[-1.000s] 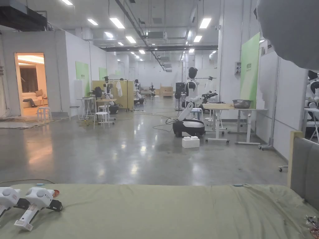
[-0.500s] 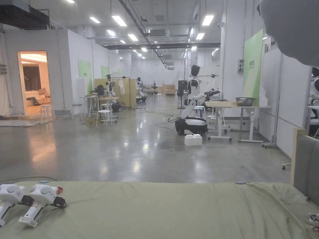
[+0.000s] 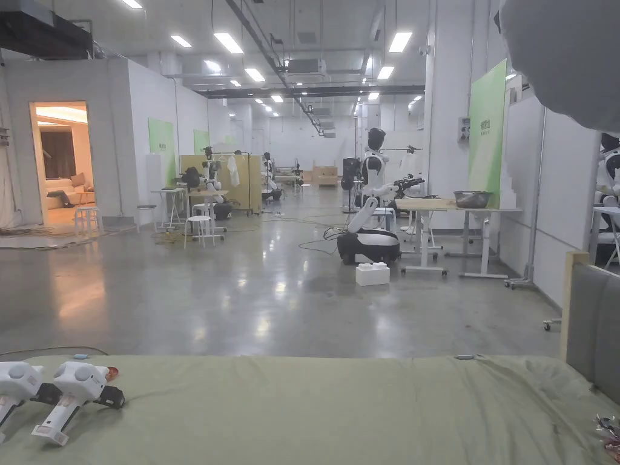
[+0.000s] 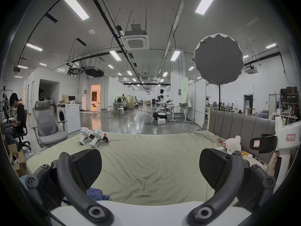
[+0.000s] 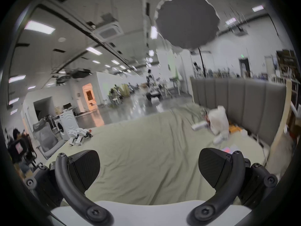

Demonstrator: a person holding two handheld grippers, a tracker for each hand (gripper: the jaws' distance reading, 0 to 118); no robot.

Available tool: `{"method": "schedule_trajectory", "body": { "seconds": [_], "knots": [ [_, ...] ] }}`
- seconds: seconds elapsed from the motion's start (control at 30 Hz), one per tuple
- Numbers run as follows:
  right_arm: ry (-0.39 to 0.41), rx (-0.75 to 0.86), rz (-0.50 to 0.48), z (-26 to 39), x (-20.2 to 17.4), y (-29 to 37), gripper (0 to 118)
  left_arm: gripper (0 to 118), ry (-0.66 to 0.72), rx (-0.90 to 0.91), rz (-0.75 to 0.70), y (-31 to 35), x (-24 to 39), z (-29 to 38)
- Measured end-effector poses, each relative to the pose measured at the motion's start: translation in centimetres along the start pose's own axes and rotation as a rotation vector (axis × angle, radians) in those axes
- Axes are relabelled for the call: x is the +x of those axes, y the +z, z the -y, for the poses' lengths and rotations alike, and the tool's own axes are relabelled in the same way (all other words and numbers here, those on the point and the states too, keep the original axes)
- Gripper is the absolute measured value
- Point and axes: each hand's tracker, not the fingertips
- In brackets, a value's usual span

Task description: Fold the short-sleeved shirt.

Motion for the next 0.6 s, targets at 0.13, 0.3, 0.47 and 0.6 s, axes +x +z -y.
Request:
{"method": "schedule_trajectory", "body": {
  "seconds": [0.13, 0.3, 0.47, 0.6],
  "knots": [
    [-0.109, -0.045, -0.021, -0.3, 0.4, -0.1, 118, 118, -0.008, -0.006, -0.002, 0.0, 0.0, 0.1],
    [-0.067, -0.036, -0.029, -0.4, -0.2, 0.4, 118, 118, -0.003, -0.013, 0.001, 0.1, 0.0, 0.2],
    [-0.100, -0.021, -0.055, -0.6, 0.0, 0.9, 118, 118, -0.004, -0.018, 0.015, 0.2, 0.1, 0.3],
    [-0.077, -0.004, -0.056, -0.8, 0.0, 1.1, 118, 118, -0.010, -0.016, 0.004, 0.1, 0.1, 0.2]
  ]
}}
